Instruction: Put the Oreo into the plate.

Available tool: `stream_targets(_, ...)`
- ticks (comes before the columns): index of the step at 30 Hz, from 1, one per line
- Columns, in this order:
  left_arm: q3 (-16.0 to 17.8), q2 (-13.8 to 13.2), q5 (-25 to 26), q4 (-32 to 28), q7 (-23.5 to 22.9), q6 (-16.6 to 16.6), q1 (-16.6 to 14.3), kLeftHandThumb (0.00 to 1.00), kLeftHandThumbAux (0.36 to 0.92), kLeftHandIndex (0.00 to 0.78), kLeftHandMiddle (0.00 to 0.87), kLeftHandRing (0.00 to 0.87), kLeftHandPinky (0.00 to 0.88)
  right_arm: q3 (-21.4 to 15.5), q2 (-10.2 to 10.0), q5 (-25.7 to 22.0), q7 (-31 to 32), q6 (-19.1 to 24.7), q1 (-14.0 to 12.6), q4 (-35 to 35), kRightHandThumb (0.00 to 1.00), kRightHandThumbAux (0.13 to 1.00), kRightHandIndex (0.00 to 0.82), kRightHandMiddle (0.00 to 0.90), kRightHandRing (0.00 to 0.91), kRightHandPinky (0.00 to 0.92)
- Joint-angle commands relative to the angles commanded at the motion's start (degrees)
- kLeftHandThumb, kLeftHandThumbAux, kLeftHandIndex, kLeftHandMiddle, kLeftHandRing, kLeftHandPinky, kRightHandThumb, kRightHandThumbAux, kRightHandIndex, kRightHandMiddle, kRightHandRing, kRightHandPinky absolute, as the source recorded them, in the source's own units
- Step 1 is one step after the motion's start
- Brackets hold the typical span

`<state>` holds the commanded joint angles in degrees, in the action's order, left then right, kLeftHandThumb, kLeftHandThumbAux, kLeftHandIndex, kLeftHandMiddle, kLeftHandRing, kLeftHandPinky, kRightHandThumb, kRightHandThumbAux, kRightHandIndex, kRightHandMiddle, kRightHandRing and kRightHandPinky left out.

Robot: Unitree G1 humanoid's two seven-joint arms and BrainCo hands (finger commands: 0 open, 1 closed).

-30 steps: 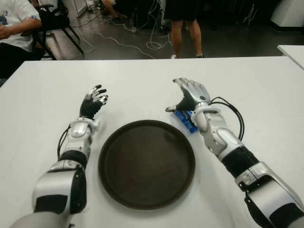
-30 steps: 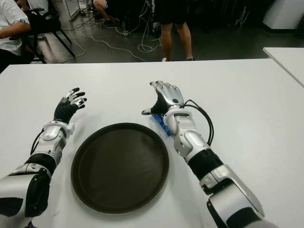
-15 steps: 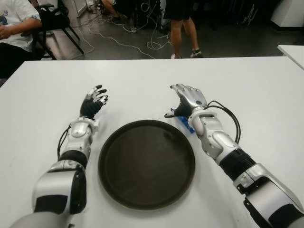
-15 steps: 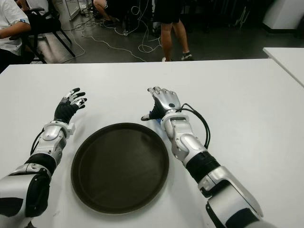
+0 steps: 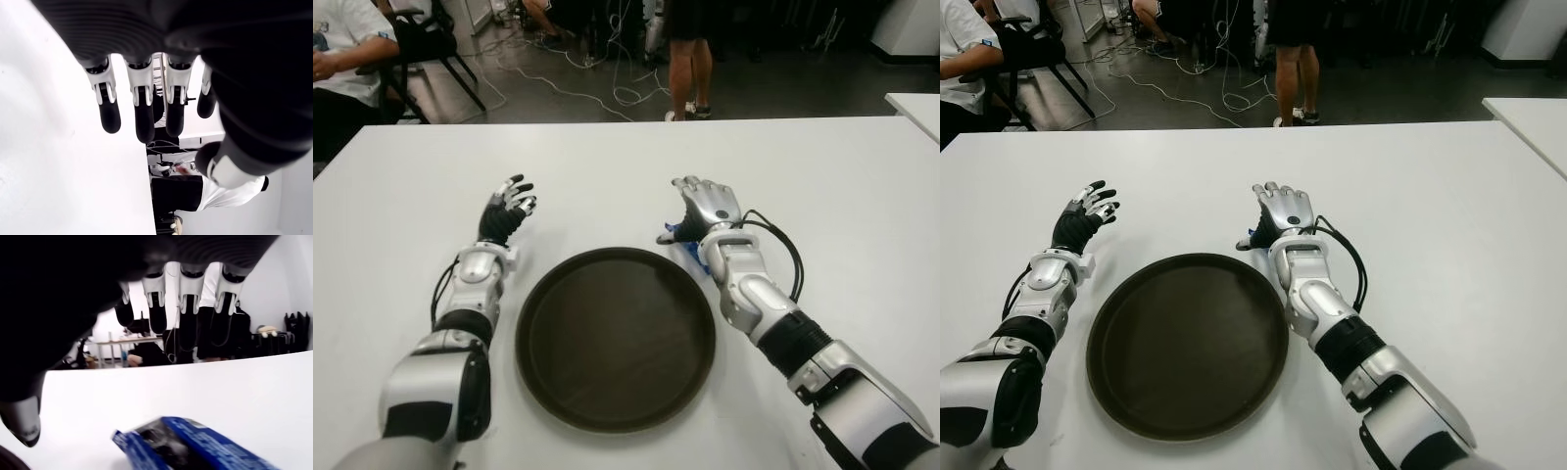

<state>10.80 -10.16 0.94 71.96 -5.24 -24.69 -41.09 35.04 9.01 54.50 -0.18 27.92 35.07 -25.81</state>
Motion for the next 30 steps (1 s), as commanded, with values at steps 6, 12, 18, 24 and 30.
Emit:
stream_targets(6, 0.0, -0.1, 0.0, 0.0, -0.2, -0.1, 0.1, 0.142, 0.686, 0.104, 0.177, 0.178, 0.189, 0.7, -0.3, 0.9, 0.9, 2.2, 0.5, -0.8, 0.0, 0.579, 0.114, 0.159, 0.198, 0.238)
stream_targets(12, 0.5, -0.2, 0.6, 0.0, -0.7, 0.3, 0.0, 0.147, 0.683, 0.1, 0.179, 0.181, 0.193, 0.7, -0.1, 2.4, 1.7, 5.5, 0.6, 0.3, 0.0, 0.588, 0.103, 0.152, 0.196, 0.257)
stream_targets(18, 0.3, -0.5, 0.2, 0.2, -0.7, 0.3, -0.1, 0.159, 0.694, 0.109, 0.183, 0.185, 0.199, 0.1, 1.1, 3.7, 2.4, 8.1, 0.0, 2.8, 0.0, 0.585, 0.097, 0.141, 0.183, 0.238)
stream_targets(24, -0.1, -0.9, -0.2, 0.3, -0.9, 0.3, -0.1, 0.145, 0.689, 0.105, 0.181, 0.185, 0.192, -1.1, 2.0, 4.3, 2.4, 10.3, -0.4, 4.1, 0.0, 0.588, 0.096, 0.137, 0.183, 0.245)
stream_targets(30, 0.0, -0.8, 0.0, 0.2, -1.1, 0.5, -0.1, 0.143, 0.692, 0.095, 0.173, 0.177, 0.185, -1.6, 3.2, 4.2, 2.8, 11.2, -1.3, 5.4, 0.0, 0.59, 0.09, 0.13, 0.183, 0.249)
